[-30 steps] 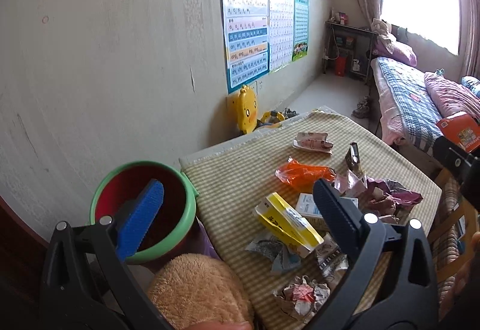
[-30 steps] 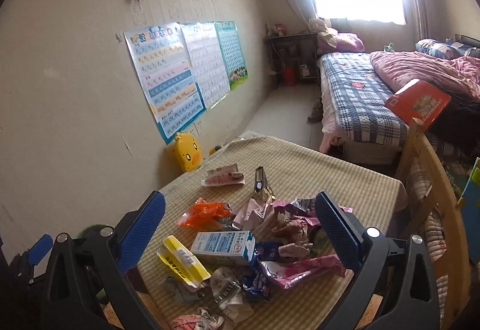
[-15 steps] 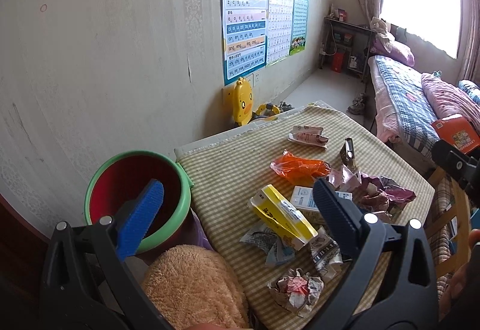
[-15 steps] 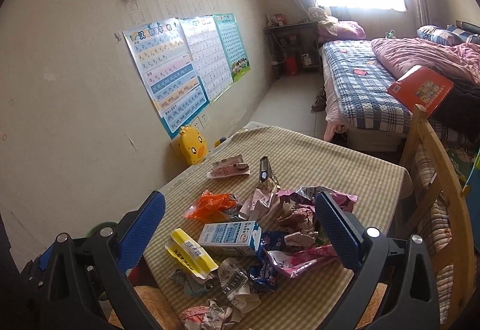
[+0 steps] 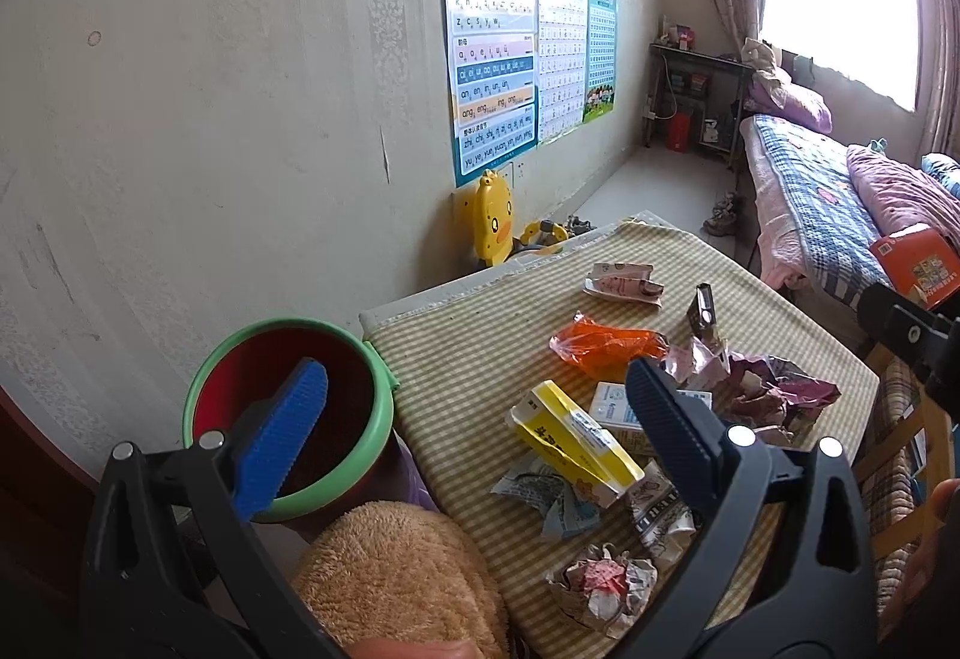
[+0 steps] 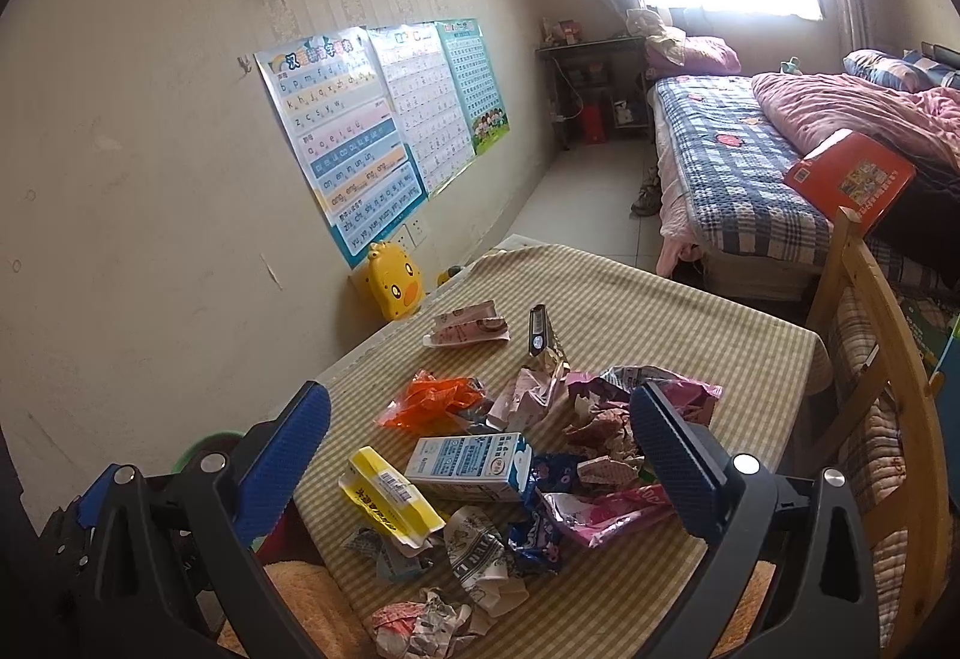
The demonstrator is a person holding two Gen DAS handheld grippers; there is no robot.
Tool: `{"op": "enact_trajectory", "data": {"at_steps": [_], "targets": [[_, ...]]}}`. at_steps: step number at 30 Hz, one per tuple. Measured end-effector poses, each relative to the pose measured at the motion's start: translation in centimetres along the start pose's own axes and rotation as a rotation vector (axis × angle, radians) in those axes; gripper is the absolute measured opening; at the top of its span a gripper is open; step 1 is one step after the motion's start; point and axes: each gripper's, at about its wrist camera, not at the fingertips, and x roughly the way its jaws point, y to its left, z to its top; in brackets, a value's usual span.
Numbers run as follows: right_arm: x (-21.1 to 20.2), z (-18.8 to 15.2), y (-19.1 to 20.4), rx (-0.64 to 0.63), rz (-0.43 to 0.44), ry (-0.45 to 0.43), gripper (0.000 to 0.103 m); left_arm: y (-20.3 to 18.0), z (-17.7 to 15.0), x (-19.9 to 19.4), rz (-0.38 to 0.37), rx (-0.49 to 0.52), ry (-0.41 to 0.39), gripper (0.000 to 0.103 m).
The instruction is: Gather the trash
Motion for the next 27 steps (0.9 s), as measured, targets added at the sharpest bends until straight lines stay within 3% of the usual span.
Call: {"op": "enact_trajectory", "data": {"at_steps": [20, 27], "targets": [[-0.1, -0.3, 0.5, 0.009, 0.014, -0.008, 0.096, -0.1, 0.0, 0.1, -0.032, 0.001, 0.005, 0.098], [-0.2, -0.2, 0.5, 0.009, 0.011, -0.013, 0.096, 0.2, 0.0, 1.1, -0.008, -0.031, 0.069, 0.098]]}}
